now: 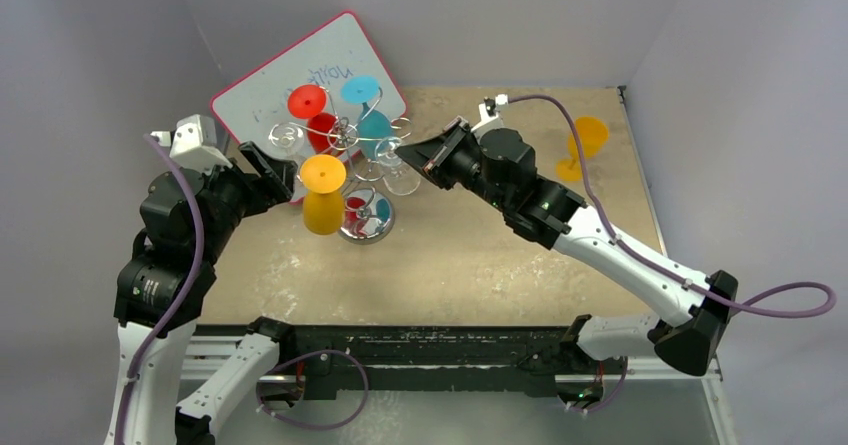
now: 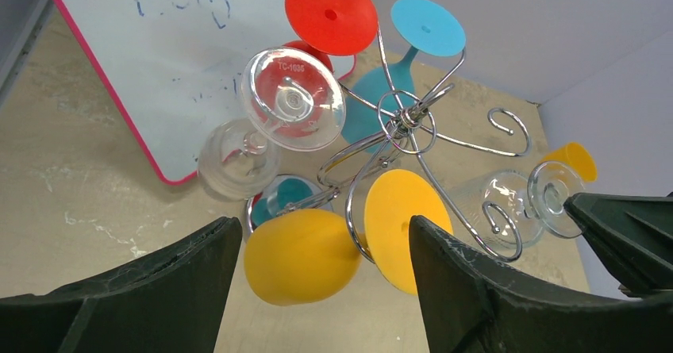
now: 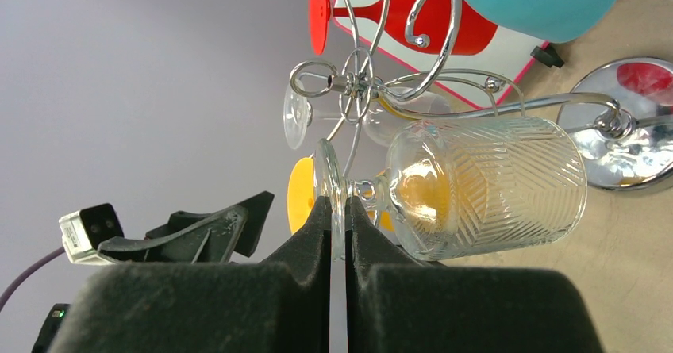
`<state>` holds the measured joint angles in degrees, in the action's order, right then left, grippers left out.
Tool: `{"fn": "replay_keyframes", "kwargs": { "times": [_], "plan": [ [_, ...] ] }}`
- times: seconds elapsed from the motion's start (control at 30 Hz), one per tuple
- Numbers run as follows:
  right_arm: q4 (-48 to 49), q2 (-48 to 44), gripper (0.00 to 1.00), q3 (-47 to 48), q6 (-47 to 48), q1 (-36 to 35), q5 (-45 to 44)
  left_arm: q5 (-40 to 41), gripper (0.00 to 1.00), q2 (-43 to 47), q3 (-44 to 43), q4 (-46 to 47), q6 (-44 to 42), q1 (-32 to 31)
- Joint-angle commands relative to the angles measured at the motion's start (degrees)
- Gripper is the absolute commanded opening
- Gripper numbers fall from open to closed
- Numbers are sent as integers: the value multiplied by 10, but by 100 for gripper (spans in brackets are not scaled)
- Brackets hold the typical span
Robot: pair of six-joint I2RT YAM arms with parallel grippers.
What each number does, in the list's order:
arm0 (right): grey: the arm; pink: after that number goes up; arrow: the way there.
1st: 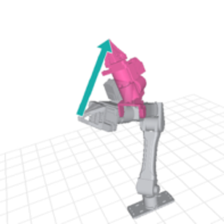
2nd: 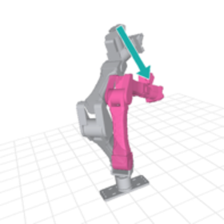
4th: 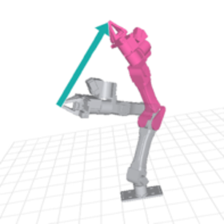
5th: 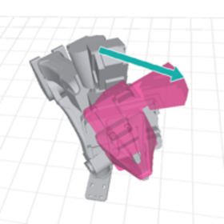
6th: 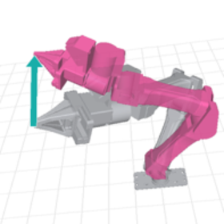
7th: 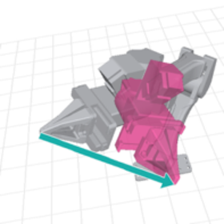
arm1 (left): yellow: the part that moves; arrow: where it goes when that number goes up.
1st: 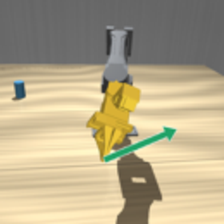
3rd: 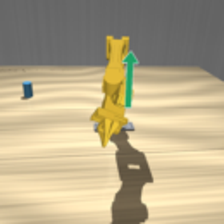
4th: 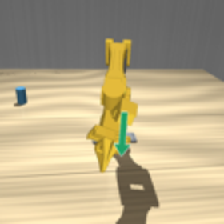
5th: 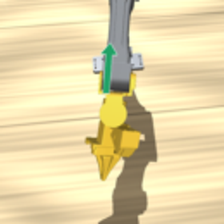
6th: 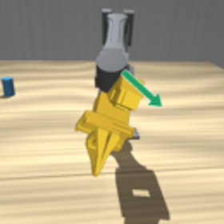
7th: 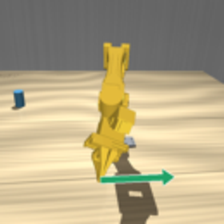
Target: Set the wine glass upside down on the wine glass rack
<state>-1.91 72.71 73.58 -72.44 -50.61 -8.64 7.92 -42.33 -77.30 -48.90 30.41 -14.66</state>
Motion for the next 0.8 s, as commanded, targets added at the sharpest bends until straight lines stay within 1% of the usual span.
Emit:
{"fn": "replay_keyframes", "kwargs": {
  "times": [0.0, 0.23, 0.4, 0.77],
  "plan": [
    [79, -1, 0, 19, -8, 0, 9, -4, 77, 8, -1, 29, 1, 0],
    [96, 11, 0, 23, -8, -1, 14, -4, 76, 10, 7, 28, 0, 0],
    [122, 25, 0, 26, 11, -1, 37, -1, 76, 11, 9, 27, -3, 0],
    [147, 48, 0, 34, 13, 0, 89, -2, 76, 12, 25, 35, -8, 0]
  ]
}}
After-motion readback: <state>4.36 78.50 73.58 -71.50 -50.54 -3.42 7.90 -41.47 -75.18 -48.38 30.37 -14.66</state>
